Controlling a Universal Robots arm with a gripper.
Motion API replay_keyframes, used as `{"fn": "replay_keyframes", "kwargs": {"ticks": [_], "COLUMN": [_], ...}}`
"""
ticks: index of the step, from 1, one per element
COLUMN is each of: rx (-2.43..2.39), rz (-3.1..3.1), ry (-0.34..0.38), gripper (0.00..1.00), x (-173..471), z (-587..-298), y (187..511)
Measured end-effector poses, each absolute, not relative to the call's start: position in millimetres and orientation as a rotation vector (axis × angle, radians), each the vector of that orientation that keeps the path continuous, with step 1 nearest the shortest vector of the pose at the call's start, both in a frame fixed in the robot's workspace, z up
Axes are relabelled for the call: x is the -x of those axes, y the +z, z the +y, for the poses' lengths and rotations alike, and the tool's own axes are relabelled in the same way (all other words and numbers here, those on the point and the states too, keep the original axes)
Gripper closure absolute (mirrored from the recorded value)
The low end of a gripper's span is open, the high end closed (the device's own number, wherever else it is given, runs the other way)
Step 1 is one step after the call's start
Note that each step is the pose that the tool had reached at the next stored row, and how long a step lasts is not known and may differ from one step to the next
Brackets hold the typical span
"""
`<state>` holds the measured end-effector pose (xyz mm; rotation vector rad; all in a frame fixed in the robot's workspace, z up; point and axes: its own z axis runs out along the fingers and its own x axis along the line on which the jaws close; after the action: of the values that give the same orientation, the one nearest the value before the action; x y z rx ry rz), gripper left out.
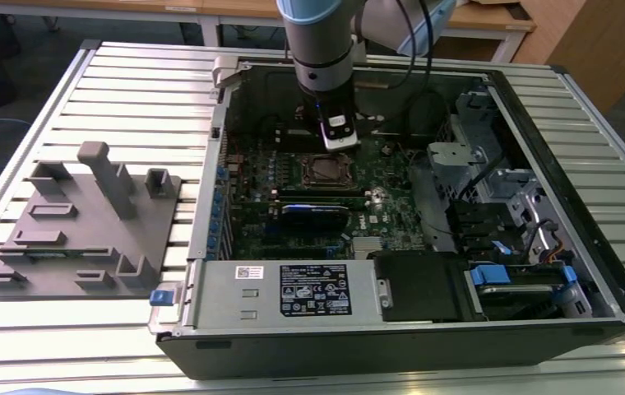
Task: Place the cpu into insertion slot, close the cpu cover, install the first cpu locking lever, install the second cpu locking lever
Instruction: 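Install the first cpu locking lever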
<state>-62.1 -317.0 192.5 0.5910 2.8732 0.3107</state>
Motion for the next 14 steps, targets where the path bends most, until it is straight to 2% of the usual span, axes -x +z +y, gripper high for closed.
{"fn": "replay_keyframes", "kwargs": {"ticks": [14], "rx": [-0.591], "rz": [2.872], "ry": [0.310], "gripper": [0.89], "x": [64.2], "z": [-317.1], "y": [196.2]}}
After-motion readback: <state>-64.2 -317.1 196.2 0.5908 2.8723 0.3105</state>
